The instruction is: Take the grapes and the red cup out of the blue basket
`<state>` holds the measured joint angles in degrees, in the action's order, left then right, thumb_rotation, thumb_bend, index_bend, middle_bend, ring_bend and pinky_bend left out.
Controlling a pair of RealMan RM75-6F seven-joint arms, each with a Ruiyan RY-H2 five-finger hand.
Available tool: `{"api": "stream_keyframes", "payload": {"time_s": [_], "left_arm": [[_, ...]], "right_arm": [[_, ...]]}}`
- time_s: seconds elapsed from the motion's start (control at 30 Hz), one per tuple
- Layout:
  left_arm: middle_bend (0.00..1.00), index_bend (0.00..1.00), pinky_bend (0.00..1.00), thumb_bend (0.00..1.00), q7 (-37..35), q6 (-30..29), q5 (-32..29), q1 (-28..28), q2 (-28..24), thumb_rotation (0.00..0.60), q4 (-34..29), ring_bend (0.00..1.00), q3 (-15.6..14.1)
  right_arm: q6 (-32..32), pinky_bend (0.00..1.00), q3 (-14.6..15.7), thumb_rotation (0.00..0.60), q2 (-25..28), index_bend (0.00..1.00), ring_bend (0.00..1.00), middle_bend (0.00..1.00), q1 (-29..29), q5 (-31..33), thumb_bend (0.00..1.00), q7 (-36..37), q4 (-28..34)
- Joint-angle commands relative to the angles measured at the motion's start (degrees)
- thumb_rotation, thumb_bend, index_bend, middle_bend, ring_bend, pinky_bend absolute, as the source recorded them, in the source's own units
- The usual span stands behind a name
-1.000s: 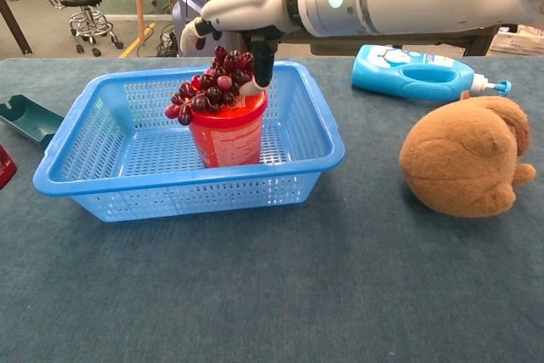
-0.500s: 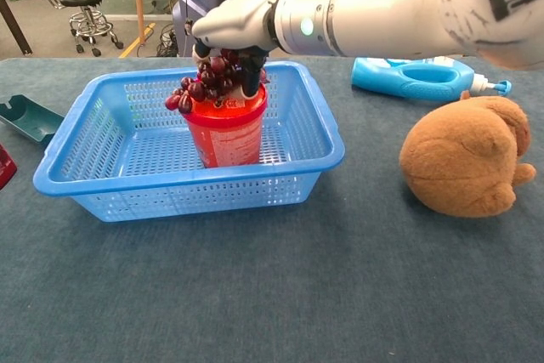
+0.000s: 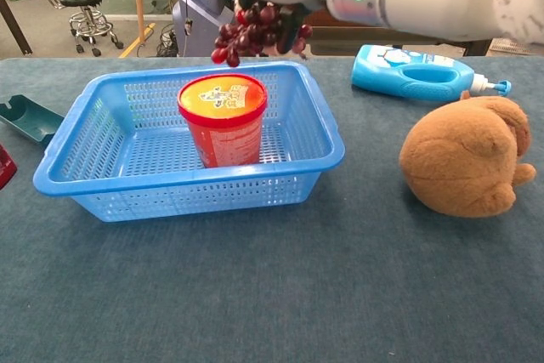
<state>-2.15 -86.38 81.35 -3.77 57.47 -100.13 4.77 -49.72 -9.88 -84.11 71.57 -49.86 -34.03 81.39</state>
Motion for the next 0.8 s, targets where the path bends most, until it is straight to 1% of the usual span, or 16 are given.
{"api": "stream_keyframes", "payload": {"time_s": [0.03,0.2,0.37,0.43,0.5,0.6,0.63,0.67,0.7,0.77,0.8], "left_arm": [[0.0,0.0,0.2,0.28,0.0,0.06,0.19,-0.04,0.13,0.6,0.03,0.0,-0.06],[0.0,0.0,0.2,0.28,0.33,-0.01,0.37,-0.05,0.29,0.6,0.03,0.0,-0.08],[0.0,0.0,0.2,0.28,1.19,0.34,0.61,-0.38,0.33,0.6,-0.31,0.0,-0.09],[0.0,0.0,0.2,0.28,1.63,0.39,0.86,-0.5,0.35,0.6,-0.6,0.0,-0.12],[0.0,0.0,0.2,0.28,1.9,0.41,0.97,-0.58,0.38,0.6,-0.83,0.0,-0.1],[0.0,0.0,0.2,0.28,2.26,0.35,1.11,-0.65,0.45,0.6,-1.13,0.0,-0.08],[0.0,0.0,0.2,0.28,2.37,0.38,1.13,-0.66,0.5,0.6,-1.21,0.0,-0.12],[0.0,0.0,0.2,0.28,2.44,0.42,1.14,-0.66,0.53,0.6,-1.25,0.0,-0.16],[0.0,0.0,0.2,0.28,2.55,0.49,1.15,-0.67,0.56,0.6,-1.3,0.0,-0.24],[0.0,0.0,0.2,0.28,2.68,0.53,1.2,-0.64,0.58,0.6,-1.35,0.0,-0.34],[0.0,0.0,0.2,0.28,2.7,0.48,1.23,-0.59,0.58,0.6,-1.36,0.0,-0.39]], "right_arm": [[-1.64,0.39,-0.34,0.6,4.34,0.63,0.29,0.37,-3.39,0.36,0.43,2.61,1.53],[-1.17,0.39,1.38,0.6,8.6,0.63,0.29,0.37,-7.82,1.36,0.43,5.24,0.6],[1.15,0.39,3.64,0.6,9.81,0.63,0.29,0.35,-11.0,2.25,0.43,6.87,-2.43],[2.46,0.39,4.51,0.6,9.73,0.6,0.29,0.33,-12.02,2.74,0.43,7.31,-3.74],[3.73,0.39,5.03,0.6,9.49,0.54,0.29,0.31,-12.67,3.34,0.43,7.67,-4.77],[6.4,0.39,5.89,0.6,9.3,0.39,0.25,0.26,-13.05,4.92,0.42,7.32,-6.12],[7.43,0.37,6.09,0.6,9.34,0.26,0.2,0.2,-13.03,5.88,0.4,7.05,-6.32],[8.15,0.35,6.25,0.6,9.45,0.15,0.15,0.15,-12.95,6.67,0.37,6.73,-6.34],[8.95,0.31,6.52,0.6,9.66,0.06,0.1,0.1,-12.76,7.77,0.31,6.09,-6.27],[9.39,0.25,6.66,0.6,9.87,0.0,0.04,0.03,-12.48,8.87,0.17,5.35,-6.07],[9.28,0.24,6.6,0.6,9.98,0.0,0.02,0.01,-12.43,9.2,0.12,5.16,-5.83]]}}
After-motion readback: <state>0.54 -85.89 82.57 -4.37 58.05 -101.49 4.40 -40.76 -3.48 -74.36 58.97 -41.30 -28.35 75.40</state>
